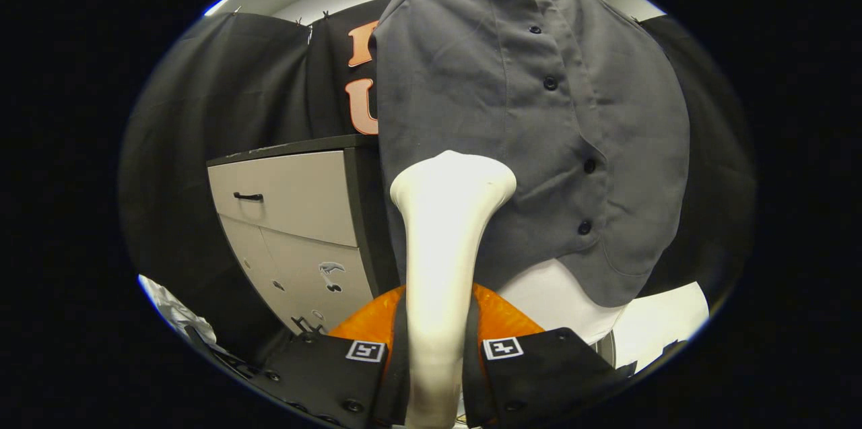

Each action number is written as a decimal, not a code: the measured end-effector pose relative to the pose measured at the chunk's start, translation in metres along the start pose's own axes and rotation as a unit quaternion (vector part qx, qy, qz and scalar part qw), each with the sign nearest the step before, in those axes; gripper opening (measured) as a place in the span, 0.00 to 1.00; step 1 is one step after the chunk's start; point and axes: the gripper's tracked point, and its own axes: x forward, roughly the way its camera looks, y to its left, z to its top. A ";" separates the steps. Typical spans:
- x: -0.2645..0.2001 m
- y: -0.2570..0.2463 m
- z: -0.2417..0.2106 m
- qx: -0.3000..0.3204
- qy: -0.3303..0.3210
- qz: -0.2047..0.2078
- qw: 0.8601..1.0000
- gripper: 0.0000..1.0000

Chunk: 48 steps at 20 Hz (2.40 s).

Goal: Iron the clothes twice with a garment steamer, once on the left side and once on the right side.

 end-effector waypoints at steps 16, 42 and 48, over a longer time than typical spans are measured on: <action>-0.109 -0.042 0.181 0.027 -0.146 -0.014 0.989 0.39; -0.054 -0.212 0.300 0.022 -0.158 -0.113 0.981 0.39; -0.061 -0.208 0.286 0.013 -0.158 -0.110 0.981 0.39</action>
